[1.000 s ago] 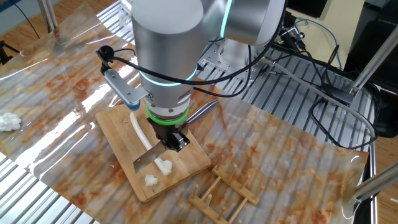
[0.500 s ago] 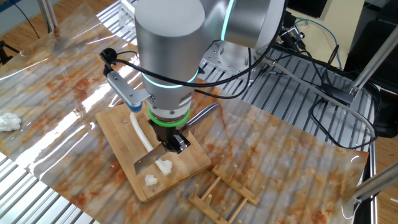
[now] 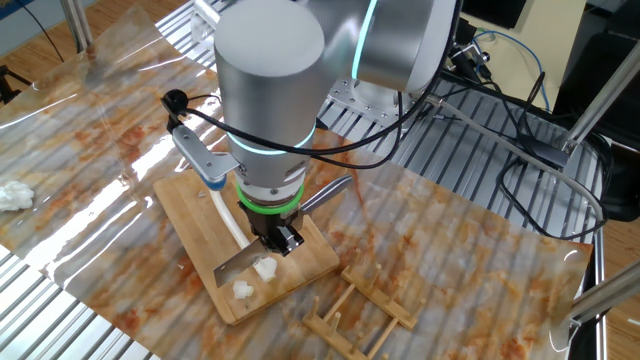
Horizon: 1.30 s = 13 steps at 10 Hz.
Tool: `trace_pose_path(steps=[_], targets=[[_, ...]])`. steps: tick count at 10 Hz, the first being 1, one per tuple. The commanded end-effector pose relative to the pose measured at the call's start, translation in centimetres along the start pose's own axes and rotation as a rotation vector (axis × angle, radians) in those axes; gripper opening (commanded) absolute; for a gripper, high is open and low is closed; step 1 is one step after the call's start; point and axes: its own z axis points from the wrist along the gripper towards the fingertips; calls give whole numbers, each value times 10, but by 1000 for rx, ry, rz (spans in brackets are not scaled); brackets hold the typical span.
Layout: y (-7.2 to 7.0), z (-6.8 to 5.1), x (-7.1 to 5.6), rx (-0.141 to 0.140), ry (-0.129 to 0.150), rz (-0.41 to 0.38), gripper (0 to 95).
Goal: Chop the scallions
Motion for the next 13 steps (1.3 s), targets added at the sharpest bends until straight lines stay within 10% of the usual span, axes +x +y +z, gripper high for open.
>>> trace_pose_path(steps=[1,9,13], targets=[[0,2,1,-17,7,15,0],[2,11,1,-29,-7,38,0],[4,43,4,-56,-56,49,0]])
